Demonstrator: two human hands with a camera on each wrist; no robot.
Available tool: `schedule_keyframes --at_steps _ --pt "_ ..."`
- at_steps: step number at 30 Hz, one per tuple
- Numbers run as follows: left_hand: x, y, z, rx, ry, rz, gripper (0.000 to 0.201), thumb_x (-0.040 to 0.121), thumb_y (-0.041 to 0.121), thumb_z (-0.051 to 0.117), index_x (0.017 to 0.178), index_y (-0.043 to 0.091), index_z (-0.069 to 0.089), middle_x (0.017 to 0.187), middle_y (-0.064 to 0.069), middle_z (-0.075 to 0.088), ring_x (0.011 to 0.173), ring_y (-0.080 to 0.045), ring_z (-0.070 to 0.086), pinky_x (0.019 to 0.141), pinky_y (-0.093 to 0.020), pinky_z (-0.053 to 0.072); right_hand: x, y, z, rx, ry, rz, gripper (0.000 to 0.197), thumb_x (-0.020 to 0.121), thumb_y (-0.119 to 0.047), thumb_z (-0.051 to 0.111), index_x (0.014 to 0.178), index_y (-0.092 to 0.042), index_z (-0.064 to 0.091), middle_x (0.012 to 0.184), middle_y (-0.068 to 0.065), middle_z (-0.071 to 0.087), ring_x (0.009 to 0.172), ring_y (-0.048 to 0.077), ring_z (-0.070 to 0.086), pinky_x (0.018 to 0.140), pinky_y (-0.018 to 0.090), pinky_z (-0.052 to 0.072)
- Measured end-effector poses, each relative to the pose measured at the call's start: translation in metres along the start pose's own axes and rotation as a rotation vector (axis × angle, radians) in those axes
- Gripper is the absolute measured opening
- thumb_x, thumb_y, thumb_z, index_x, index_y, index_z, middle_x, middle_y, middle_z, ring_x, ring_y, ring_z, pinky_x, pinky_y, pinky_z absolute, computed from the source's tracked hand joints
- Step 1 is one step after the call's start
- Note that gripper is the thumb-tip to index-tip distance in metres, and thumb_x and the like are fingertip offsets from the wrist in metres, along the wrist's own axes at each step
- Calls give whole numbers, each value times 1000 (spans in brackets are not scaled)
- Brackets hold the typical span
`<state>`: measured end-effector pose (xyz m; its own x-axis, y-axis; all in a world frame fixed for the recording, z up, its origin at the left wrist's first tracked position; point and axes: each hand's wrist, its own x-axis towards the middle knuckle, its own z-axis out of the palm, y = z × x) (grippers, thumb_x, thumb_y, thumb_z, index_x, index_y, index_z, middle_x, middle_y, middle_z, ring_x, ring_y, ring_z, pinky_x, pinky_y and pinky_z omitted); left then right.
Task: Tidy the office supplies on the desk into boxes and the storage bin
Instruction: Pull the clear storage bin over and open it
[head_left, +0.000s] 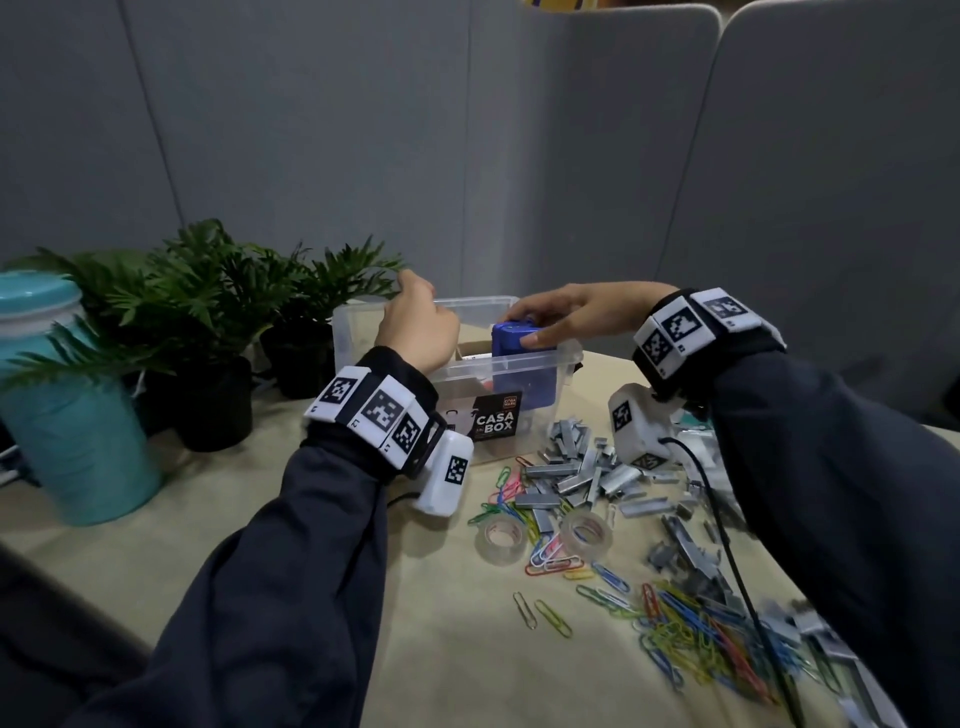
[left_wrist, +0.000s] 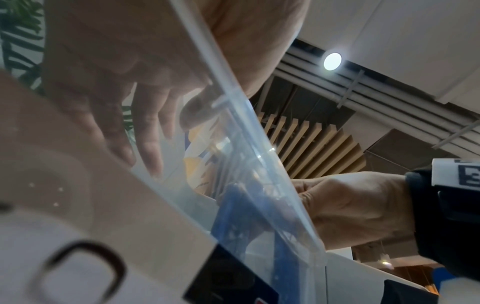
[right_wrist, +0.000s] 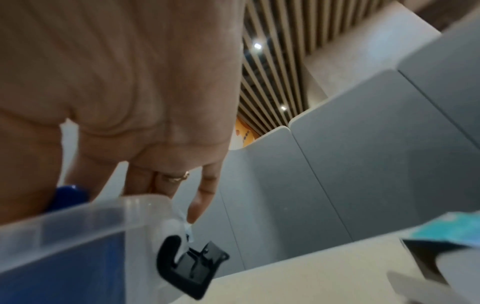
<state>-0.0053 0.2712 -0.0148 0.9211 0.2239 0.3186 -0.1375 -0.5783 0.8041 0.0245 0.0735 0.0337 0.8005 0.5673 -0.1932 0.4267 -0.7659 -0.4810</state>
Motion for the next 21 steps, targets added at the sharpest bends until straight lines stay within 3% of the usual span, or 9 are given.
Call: schedule_keyframes --at_steps 2,5,6,8,9,11,14,18,21 --pt "-1 0 0 6 2 4 31 93 5 41 124 7 40 119 -17 59 108 -31 56 96 -44 46 0 2 2 41 -8 -6 36 100 -27 52 136 -26 53 126 -1 62 117 13 58 99 23 44" --pt "-2 2 0 33 8 4 31 92 5 40 123 6 39 116 -17 60 106 -31 56 92 -42 46 7 -5 8 4 -47 8 37 103 -31 47 140 -30 48 118 -13 59 100 -3 56 73 4 44" --pt "-2 2 0 44 13 5 31 92 5 40 123 6 39 115 -17 61 106 -31 56 92 -42 46 10 -8 9 -28 -60 19 38 103 -34 46 141 -32 48 120 -13 57 101 -1 55 74 5 44" --pt "-3 3 0 64 18 8 31 92 5 39 123 6 39 113 -17 62 106 -32 56 92 -43 46 14 -10 9 -69 -54 31 38 103 -35 46 140 -31 49 125 -8 56 110 7 53 89 16 42" --pt "-3 3 0 73 15 4 31 92 6 38 123 6 39 113 -17 62 107 -32 56 92 -43 45 15 -9 8 -30 -34 37 37 102 -35 45 139 -30 50 123 -6 57 111 9 52 90 19 41" --pt "-3 2 0 88 1 1 30 92 8 37 122 6 39 112 -17 63 106 -32 57 92 -43 45 15 -7 8 62 25 31 34 103 -33 44 136 -27 51 114 -8 59 103 5 54 84 14 42" --pt "-3 2 1 115 -30 -2 31 90 10 36 120 8 40 111 -16 64 106 -34 57 94 -46 46 20 -8 10 -8 11 46 36 103 -37 43 137 -26 51 121 -2 60 106 9 55 95 23 41" --pt "-5 1 -2 165 -29 -14 32 91 11 37 122 7 39 112 -14 64 107 -33 56 93 -45 44 26 -11 14 -146 -65 83 36 100 -43 49 131 -28 59 118 -1 65 106 13 59 83 22 42" --pt "-5 1 -4 176 -17 -12 34 91 9 38 125 6 38 111 -13 65 106 -31 56 91 -43 45 21 0 10 -183 -3 33 32 90 -51 63 119 -39 66 115 -9 68 109 10 60 99 30 44"
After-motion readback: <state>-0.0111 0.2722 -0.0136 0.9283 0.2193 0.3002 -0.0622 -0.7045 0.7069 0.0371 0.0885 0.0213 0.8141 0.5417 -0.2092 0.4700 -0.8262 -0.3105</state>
